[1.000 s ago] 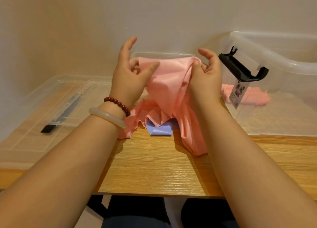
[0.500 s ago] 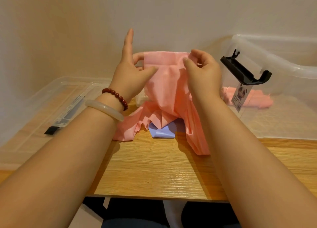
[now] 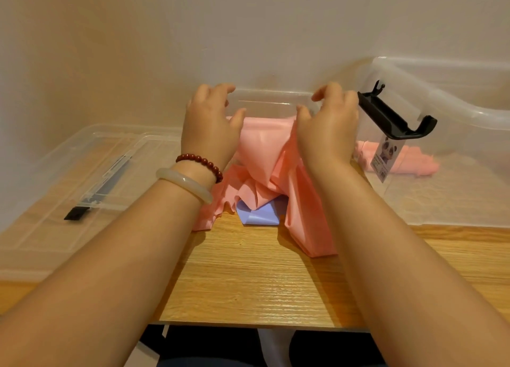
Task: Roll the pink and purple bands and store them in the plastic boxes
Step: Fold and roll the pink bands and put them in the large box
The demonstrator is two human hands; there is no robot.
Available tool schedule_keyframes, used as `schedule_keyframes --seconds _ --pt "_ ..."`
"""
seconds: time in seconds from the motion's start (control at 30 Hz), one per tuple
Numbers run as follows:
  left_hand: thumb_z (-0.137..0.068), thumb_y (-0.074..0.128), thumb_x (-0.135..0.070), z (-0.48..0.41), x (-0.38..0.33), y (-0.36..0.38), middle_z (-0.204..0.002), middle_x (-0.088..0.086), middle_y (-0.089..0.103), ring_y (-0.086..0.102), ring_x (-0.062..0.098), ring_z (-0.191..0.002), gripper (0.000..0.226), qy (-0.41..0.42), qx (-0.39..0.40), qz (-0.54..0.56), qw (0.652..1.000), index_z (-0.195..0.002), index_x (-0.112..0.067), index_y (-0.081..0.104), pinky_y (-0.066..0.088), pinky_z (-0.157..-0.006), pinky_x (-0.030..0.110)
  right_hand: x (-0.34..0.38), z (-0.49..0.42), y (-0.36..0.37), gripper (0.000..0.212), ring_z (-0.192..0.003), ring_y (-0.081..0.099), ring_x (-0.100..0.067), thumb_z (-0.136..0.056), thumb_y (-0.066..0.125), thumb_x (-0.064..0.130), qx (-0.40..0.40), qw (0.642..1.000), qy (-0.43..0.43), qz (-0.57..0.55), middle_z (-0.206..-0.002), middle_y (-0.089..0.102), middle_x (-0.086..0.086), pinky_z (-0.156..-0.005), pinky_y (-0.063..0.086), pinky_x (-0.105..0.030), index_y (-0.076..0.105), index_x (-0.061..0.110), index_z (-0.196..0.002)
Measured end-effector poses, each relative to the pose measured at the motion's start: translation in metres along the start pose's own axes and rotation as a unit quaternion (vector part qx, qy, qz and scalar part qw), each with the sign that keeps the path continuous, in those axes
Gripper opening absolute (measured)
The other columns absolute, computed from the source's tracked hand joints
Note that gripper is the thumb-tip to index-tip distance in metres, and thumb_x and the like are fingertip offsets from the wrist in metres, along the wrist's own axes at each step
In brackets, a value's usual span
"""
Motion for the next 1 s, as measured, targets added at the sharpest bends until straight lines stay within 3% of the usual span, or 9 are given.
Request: schedule_keyframes --seconds 0.1,0.23,0.37,0.5,0.57,0.67,0.77,0.93,1.0 --pt "-0.092 0.061 -0.028 0.017 0.007 -0.005 -0.101 -0.002 0.048 0.053 0.016 -0.085 0.034 -0.026 -0.027 0.048 0.998 -0.123 -0.015 0.056 0.048 -0.077 0.023 -0.008 0.011 -0.007 0.021 -0.099 0.051 -0.029 -0.094 0.058 0.033 -0.021 0.999 0.013 -0.040 -0.097 0.045 -0.001 -0.081 0.040 -0.039 0.047 0.015 -0.094" --pt "-0.088 0.065 -0.039 0.032 0.015 0.007 -0.092 -0.001 0.055 0.052 0.012 -0.079 0.053 -0.070 0.023 0.047 0.996 -0.133 -0.018 0.046 0.041 -0.069 0.023 -0.017 0.024 0.002 0.039 -0.090 0.053 -0.025 -0.088 0.064 0.048 0.021 0.999 0.026 -0.031 -0.098 0.054 -0.003 -0.072 0.040 -0.035 0.047 0.014 -0.099" --pt "-0.087 0.067 -0.038 0.042 0.018 0.018 -0.080 -0.008 0.062 0.056 -0.001 -0.068 0.069 -0.100 0.068 0.086 0.989 -0.145 -0.024 0.030 0.037 -0.056 0.004 -0.018 0.032 0.008 0.031 -0.071 0.051 -0.013 -0.089 0.066 0.033 0.054 0.995 0.040 -0.077 -0.080 0.052 0.007 -0.058 0.033 -0.029 0.042 0.018 -0.101" --pt "-0.085 0.066 -0.018 0.046 0.016 0.022 -0.076 -0.002 0.059 0.056 0.002 -0.063 0.073 -0.090 0.082 0.177 0.977 -0.146 -0.028 0.026 0.043 -0.060 0.006 -0.022 0.033 0.004 0.013 -0.068 0.050 -0.003 -0.096 0.053 0.018 0.017 0.975 0.058 -0.213 -0.077 0.050 0.012 -0.059 0.038 -0.024 0.050 0.019 -0.109" --pt "-0.085 0.063 -0.011 0.046 0.017 0.021 -0.082 -0.001 0.057 0.053 0.001 -0.059 0.073 -0.098 0.084 0.223 0.966 -0.145 -0.032 0.026 0.045 -0.060 0.013 -0.024 0.031 0.003 0.014 -0.070 0.051 -0.002 -0.098 0.050 0.015 0.013 0.970 0.064 -0.233 -0.080 0.052 0.014 -0.061 0.039 -0.019 0.053 0.021 -0.110" --pt "-0.088 0.058 -0.004 0.039 0.014 0.010 -0.086 -0.008 0.050 0.048 -0.004 -0.055 0.063 -0.078 0.053 0.239 0.966 -0.142 -0.029 0.034 0.042 -0.060 0.009 -0.026 0.026 -0.001 0.011 -0.076 0.052 -0.001 -0.097 0.052 0.015 0.001 0.972 0.054 -0.230 -0.082 0.055 0.017 -0.062 0.037 -0.010 0.056 0.025 -0.100" --pt "-0.090 0.059 -0.007 0.022 0.007 -0.006 -0.081 -0.011 0.044 0.044 -0.003 -0.056 0.055 -0.050 0.003 0.211 0.976 -0.139 -0.025 0.040 0.041 -0.060 0.008 -0.021 0.020 -0.007 0.009 -0.074 0.052 0.004 -0.096 0.057 0.017 -0.013 0.974 0.038 -0.222 -0.078 0.056 0.020 -0.062 0.036 -0.004 0.057 0.025 -0.094" --pt "-0.088 0.064 -0.016 -0.011 -0.006 -0.031 -0.081 -0.016 0.046 0.046 -0.003 -0.068 0.052 -0.006 -0.069 0.160 0.985 -0.136 -0.023 0.046 0.041 -0.072 0.009 -0.005 0.000 -0.014 0.010 -0.065 0.052 0.012 -0.092 0.062 0.015 -0.016 0.970 0.027 -0.240 -0.073 0.058 0.019 -0.062 0.037 -0.004 0.064 0.023 -0.087" --pt "-0.088 0.065 -0.020 -0.022 -0.007 -0.032 -0.082 -0.017 0.048 0.048 -0.004 -0.071 0.052 -0.018 -0.063 0.165 0.984 -0.136 -0.026 0.046 0.043 -0.074 0.010 -0.002 -0.011 -0.013 0.013 -0.065 0.054 0.010 -0.090 0.062 0.011 -0.013 0.963 0.041 -0.266 -0.075 0.062 0.018 -0.067 0.042 -0.007 0.068 0.023 -0.087"
Point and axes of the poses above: each hand's wrist, its own z-axis away from the middle knuckle, its own y-axis out of the palm, x = y × z, the point moved 10 cm from there along -z, towards the middle knuckle
